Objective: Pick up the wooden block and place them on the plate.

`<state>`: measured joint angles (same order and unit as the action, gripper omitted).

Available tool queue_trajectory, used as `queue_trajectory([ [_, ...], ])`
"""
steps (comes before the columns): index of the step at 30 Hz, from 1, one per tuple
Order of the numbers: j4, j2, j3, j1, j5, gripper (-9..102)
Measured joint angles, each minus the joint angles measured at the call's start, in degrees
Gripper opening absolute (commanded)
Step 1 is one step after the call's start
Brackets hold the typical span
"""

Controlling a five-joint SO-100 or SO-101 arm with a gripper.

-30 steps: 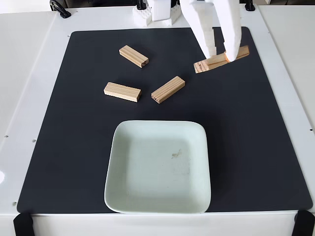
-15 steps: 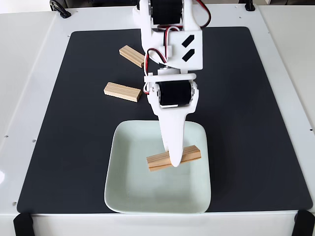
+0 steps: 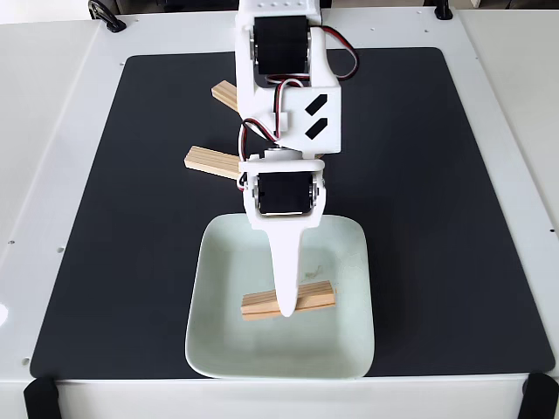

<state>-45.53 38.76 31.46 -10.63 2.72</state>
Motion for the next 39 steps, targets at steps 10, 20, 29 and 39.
queue_trajectory([
  [10,0.0,-0.2,0.0,0.3,0.1,3],
  [20,0.0,-0.2,1.6,0.3,0.1,44],
  [29,-0.1,2.2,4.4,-0.1,0.1,28],
  [39,-0.4,25.1,26.5,-1.8,0.6,-1],
])
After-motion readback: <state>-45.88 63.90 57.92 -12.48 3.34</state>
